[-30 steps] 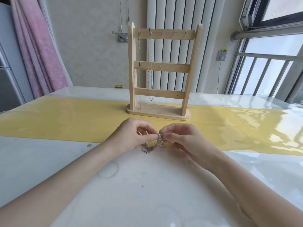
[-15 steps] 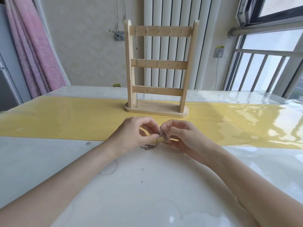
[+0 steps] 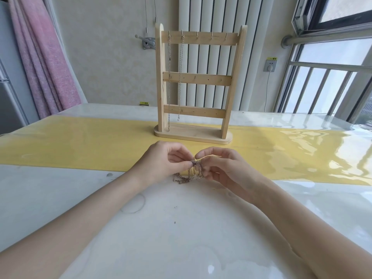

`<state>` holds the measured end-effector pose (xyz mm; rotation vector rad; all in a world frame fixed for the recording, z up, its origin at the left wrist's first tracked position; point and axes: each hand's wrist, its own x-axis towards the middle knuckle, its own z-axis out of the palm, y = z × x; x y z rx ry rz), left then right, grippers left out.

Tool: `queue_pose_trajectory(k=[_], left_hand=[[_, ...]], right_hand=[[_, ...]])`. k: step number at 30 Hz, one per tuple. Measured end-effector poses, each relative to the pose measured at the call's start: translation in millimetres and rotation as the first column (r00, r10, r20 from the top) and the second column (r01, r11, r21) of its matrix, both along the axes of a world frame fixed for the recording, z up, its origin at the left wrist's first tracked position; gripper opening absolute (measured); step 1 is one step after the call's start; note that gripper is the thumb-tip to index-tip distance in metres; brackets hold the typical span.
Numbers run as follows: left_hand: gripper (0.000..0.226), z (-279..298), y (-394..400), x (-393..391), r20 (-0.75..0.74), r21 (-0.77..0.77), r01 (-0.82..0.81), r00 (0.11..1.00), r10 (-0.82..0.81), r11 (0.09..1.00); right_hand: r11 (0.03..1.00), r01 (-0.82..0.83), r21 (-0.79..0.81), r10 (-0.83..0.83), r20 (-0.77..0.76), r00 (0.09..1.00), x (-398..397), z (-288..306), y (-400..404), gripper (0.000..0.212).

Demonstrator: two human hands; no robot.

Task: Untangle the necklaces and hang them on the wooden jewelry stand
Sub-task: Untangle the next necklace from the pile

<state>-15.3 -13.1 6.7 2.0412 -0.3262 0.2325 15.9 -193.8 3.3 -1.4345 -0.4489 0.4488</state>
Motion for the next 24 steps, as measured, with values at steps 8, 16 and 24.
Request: queue_pose_trajectory(k=[8,16,24], left_hand=[[0.018,1.6,-2.0,-0.5,0.047,-0.007,-0.072,0.996,0.072,0.997],[0.01,3.1,-6.8,-2.5,-0.107,-0.272,-0.074,0.993,0.047,0.959],[0.02,4.7,-2.1,-1.4,-0.019,0.036,-0.014,1.0,0.015,0.999]], right_hand=[[0.987,0.089,-0.133,-0.07,0.135,0.988,-0.5,-2.2,-1.4,0.011],[0.964,0.204,-0.171,-0.108,0.447,0.888,-4.7,1.9,1.9,0.006],[0.945,0.162,-0.285,0.022,0.549,0.835,-5.9,2.0,3.9,0.019]])
